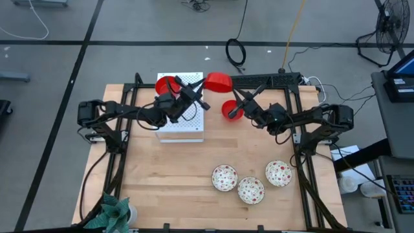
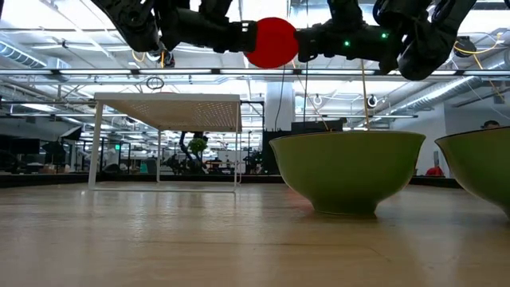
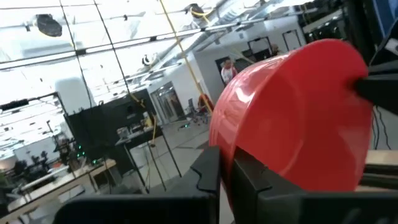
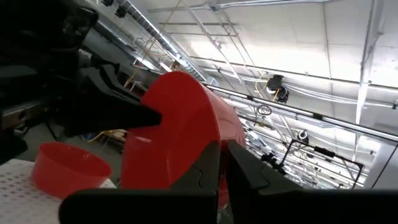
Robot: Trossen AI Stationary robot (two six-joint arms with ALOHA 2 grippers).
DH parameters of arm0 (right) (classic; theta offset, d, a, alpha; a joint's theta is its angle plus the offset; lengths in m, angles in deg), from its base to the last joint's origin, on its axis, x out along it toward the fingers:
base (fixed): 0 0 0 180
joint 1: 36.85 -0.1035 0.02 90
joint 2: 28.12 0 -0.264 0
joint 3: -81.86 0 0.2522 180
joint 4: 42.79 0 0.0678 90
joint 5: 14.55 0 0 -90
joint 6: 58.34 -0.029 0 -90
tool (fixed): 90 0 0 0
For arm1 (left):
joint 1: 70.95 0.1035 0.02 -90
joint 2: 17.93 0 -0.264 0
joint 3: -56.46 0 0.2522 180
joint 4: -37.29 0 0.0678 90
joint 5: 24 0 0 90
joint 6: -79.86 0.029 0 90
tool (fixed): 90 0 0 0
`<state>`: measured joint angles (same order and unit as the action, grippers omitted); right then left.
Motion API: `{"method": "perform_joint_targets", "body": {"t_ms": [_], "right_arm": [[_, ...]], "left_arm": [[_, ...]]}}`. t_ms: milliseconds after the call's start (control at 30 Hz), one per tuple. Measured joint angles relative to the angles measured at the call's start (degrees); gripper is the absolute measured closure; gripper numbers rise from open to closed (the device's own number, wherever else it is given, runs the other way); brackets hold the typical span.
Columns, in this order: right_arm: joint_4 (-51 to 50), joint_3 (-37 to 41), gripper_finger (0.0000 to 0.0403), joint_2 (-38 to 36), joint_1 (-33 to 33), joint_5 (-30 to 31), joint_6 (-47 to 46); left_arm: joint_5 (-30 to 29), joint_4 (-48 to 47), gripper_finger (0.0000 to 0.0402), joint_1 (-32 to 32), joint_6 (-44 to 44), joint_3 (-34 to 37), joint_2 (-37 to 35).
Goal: Pick & Place Mini bowls
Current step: Stack the bottom red bowl on top of the red bowl on the shelf
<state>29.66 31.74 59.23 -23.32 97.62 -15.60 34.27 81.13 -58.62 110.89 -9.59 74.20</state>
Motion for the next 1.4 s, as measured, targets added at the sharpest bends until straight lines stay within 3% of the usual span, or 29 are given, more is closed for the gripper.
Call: {"method": "perform_joint_targets", "body": {"t_ms": [333,633,900,1067,1167,1400], "right_arm": [[-3.29,-0.02,0.0343,0.00,-0.59,0.52,-0.01],[-6.08,-0.02,0.0309,-0.02,-0.45,0.96,-2.07],[-8.05,-0.02,0.0304,-1.03,-0.47,8.11,-2.89],[-27.57,-1.67,0.0317,-6.97,-0.41,7.66,-7.71],[-41.20,-3.19,0.0328,-11.97,0.45,4.25,-13.91],[-64.73,-3.56,0.0359,-24.49,4.17,-15.09,-25.45]], "left_arm": [[-3.72,-1.80,0.0396,-1.41,4.84,0.18,-6.44],[-16.33,-8.25,0.0394,-3.80,10.32,0.15,-14.02],[-26.05,-16.51,0.0393,-5.92,12.41,0.15,-20.30],[-29.24,-23.85,0.0388,-6.69,11.84,0.15,-24.56],[-32.78,-27.94,0.0392,-6.86,11.96,0.15,-27.17],[-34.49,-40.47,0.0387,-6.80,5.02,0.15,-33.21]]}}
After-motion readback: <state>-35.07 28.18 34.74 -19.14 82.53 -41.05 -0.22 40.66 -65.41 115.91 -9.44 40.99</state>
